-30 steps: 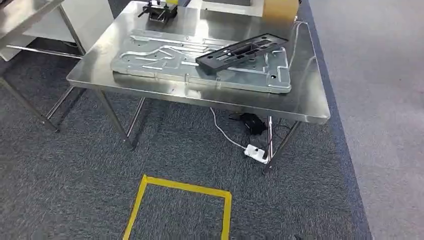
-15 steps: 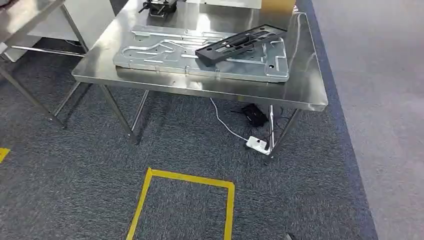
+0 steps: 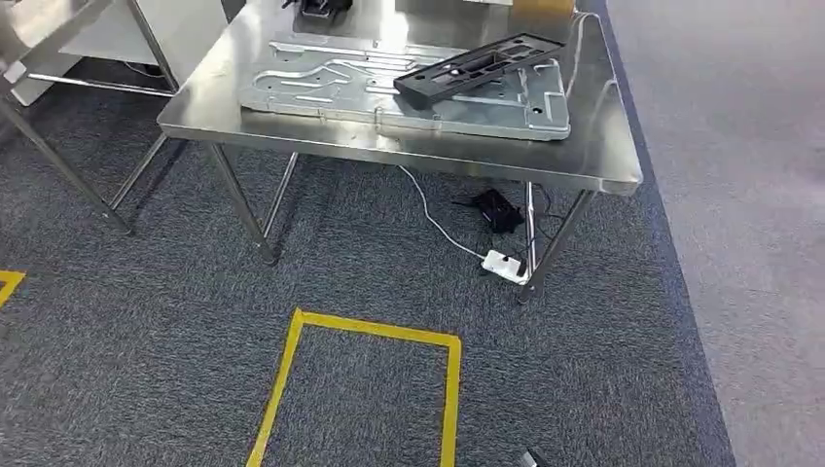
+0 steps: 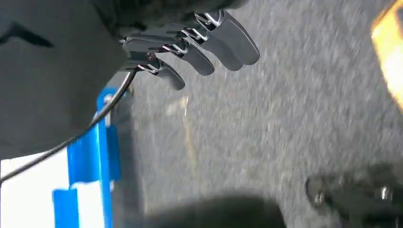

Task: Take the parts from the cabinet and place them on the table.

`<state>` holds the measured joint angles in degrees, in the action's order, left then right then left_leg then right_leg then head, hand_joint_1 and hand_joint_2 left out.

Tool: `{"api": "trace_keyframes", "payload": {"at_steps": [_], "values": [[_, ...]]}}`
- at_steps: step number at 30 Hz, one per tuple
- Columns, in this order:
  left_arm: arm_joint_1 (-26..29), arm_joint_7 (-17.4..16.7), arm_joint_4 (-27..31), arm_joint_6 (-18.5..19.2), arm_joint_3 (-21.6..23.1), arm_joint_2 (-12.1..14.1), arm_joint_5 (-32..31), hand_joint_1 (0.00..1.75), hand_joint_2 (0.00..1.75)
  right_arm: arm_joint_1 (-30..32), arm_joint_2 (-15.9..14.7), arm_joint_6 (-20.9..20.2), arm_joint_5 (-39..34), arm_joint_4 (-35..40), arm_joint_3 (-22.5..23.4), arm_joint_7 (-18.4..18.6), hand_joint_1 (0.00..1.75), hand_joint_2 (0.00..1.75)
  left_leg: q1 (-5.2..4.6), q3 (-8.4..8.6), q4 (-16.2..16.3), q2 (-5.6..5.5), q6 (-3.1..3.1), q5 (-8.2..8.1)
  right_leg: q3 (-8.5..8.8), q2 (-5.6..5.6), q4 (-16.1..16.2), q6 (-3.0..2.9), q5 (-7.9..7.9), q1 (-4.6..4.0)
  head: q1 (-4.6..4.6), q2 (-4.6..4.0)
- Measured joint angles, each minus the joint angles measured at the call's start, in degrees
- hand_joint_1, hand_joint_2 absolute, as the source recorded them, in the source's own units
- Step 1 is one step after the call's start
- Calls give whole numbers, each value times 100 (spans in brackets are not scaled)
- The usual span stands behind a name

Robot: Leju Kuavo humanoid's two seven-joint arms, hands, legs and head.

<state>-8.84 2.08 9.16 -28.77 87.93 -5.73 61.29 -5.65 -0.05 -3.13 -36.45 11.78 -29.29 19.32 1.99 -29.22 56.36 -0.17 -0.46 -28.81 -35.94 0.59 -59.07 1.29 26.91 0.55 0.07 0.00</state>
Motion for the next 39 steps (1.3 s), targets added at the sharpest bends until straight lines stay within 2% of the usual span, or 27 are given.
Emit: {"api": "trace_keyframes", "payload": {"at_steps": [2, 3, 4, 5, 7, 8, 9, 10, 13, 14, 15, 17, 18, 19, 21, 23, 25, 26, 29, 30, 32, 33, 34, 35, 36, 38, 39], "values": [[-3, -114, 20, 147, 0, -77, -15, 0, 0, -1, 40, 132, -228, -4, 11, -105, 0, 0, -27, -106, 48, 32, 94, 49, -243, -45, -915, 37, 642, -7, 11, 0], [-3, -205, 41, 184, 0, -131, -39, 0, 0, -2, 55, 199, -315, -7, 20, -140, 0, 0, -46, -166, 64, 40, 140, 79, -328, -55, -1325, 42, 837, -14, 7, 0], [-2, -301, 46, 130, 0, -181, -59, 0, 0, -4, 70, 221, -354, -11, 22, -142, 0, 0, -69, -232, 86, 45, 177, 111, -333, -55, -1560, 37, 879, -20, 11, 0], [3, -374, 48, 27, 0, -249, -85, 0, 0, -3, 72, 225, -357, -18, 24, -142, 0, 0, -88, -310, 118, 45, 199, 147, -213, -55, -1546, 15, 754, -25, 9, 0], [5, -413, 50, -13, 0, -300, -195, 0, 0, 6, 72, 212, -344, -31, 22, -142, 0, 0, -117, -455, 170, 28, 215, 224, 295, -63, -890, -65, 315, -46, 7, 0], [3, -457, 57, -22, 0, -315, -298, 0, 0, 8, 72, 212, -341, -35, 22, -147, 0, 0, -121, -505, 180, 11, 210, 264, 624, -80, -402, -120, 211, -67, 9, 0], [1, -525, 59, -52, 2, -343, -411, 0, 0, 6, 72, 212, -344, -35, 20, -169, 0, 0, -123, -537, 184, 8, 194, 305, 931, -111, 68, -177, 325, -98, 4, 0], [-3, -599, 59, -114, 2, -361, -529, 0, 0, 7, 72, 212, -350, -35, 17, -210, 0, 0, -153, -561, 192, 7, 165, 347, 1095, -130, 425, -191, 390, -118, 2, 0], [4, -811, 61, -181, 2, -468, -878, 0, 0, 30, 92, 168, -394, -42, 15, -356, 0, 0, -131, -585, 126, 2, 60, 531, 990, -136, 409, -184, 261, -147, 20, 0], [19, -861, 63, -159, 2, -496, -951, 0, 0, 34, 112, 136, -394, -46, 13, -398, 0, 0, -132, -622, 139, -12, 29, 477, 916, -109, 496, -223, 162, -62, 11, 0], [13, -890, 66, -146, 2, -512, -993, 0, 0, 25, 109, 114, -394, -50, 13, -427, 0, 0, -130, -705, 268, -9, 8, 224, 874, -96, 496, -244, 98, -86, 9, 0], [23, -929, 85, -102, 4, -568, -1056, 0, 0, 28, 109, 35, -392, -52, 11, -492, 0, 0, -117, -876, 996, -5, -8, -544, 675, -80, 443, -311, -16, -114, -55, 0], [16, -942, 85, -98, 4, -581, -1086, 0, 0, 28, 109, -2, -392, -57, 9, -516, 0, 0, -120, -937, 1412, -6, -17, -791, 577, -67, 416, -323, -84, -128, -52, 0], [13, -960, 85, -96, 7, -586, -1134, 0, 0, 28, 107, -48, -394, -59, 7, -566, 0, 0, -125, -958, 1743, -6, -23, -839, 469, -53, 395, -327, -151, -143, -55, 0], [13, -984, 85, -81, 7, -586, -1250, 0, 0, 28, 37, -273, -407, -68, 2, -686, 0, 0, -131, -755, 1803, -6, -5, -416, 257, -33, 353, -317, -281, -166, -53, 0], [20, -997, 85, -72, 7, -586, -1303, 0, 0, 21, -46, -496, -433, -74, 2, -748, 0, 0, -142, -184, 1108, -6, 50, -48, 87, -29, 330, -294, -405, -171, -52, 0], [-4, -997, 87, -70, 7, -590, -1386, 0, 0, 2, -96, -551, -433, -72, 2, -767, 0, 0, -178, 624, -114, 47, 81, -271, 3, -15, 279, -246, -487, -207, -63, 0], [-19, -997, 90, -63, 7, -592, -1419, 0, 0, 3, -120, -553, -433, -74, -2, -787, 0, 0, -181, 689, -297, 42, 97, -385, -16, 5, 284, -229, -564, -204, -39, 0], [-4, -1029, 96, -41, 9, -632, -1506, 0, 0, 4, -199, -549, -411, -90, -41, -816, 0, 0, -168, 487, -258, 5, 193, -236, -123, 32, 289, -140, -699, -195, -41, 0], [-1, -1054, 96, -30, 9, -632, -1506, 0, 0, 6, -205, -549, -411, -92, -59, -822, 0, 0, -161, 417, -242, 5, 232, -168, -176, -26, 181, -79, -441, -153, -26, 0], [24, -1078, 96, -13, 9, -638, -1499, 0, 0, 1, -214, -546, -405, -92, -85, -855, 0, 0, -163, 244, -213, 2, 305, -40, -323, -42, -550, -14, 390, -109, 22, 0], [34, -1078, 96, -11, 9, -640, -1504, 0, 0, -5, -221, -546, -405, -94, -90, -855, 0, 0, -163, 172, -177, -4, 311, 24, -397, -42, -992, 8, 671, -94, 15, 0], [32, -1078, 96, -11, 9, -640, -1502, 0, 0, -7, -223, -542, -403, -94, -98, -857, 0, 0, -161, 53, -149, -20, 310, 87, -437, -43, -1365, 25, 786, -82, 22, 0], [30, -1078, 96, -11, 9, -640, -1504, 0, 0, -10, -225, -542, -403, -94, -107, -857, 0, 0, -154, -75, -102, -40, 302, 155, -409, -44, -1588, 39, 694, -58, 26, 0], [31, -1078, 96, -11, 9, -640, -1504, 0, 0, -11, -229, -542, -400, -94, -114, -857, 0, 0, -147, -207, -58, -64, 281, 217, -261, -47, -1558, 46, 445, -34, 20, 0], [28, -1078, 96, -11, 9, -640, -1502, 0, 0, -10, -236, -538, -398, -94, -127, -855, 0, 0, -131, -416, 18, -143, 227, 319, 326, -112, -870, 28, 67, -3, 17, 0], [20, -1075, 96, -11, 9, -643, -1504, 0, 0, -11, -238, -540, -398, -94, -133, -855, 0, 0, -118, -476, 40, -189, 201, 372, 714, -274, -350, -4, 116, 3, 26, 0]]}}
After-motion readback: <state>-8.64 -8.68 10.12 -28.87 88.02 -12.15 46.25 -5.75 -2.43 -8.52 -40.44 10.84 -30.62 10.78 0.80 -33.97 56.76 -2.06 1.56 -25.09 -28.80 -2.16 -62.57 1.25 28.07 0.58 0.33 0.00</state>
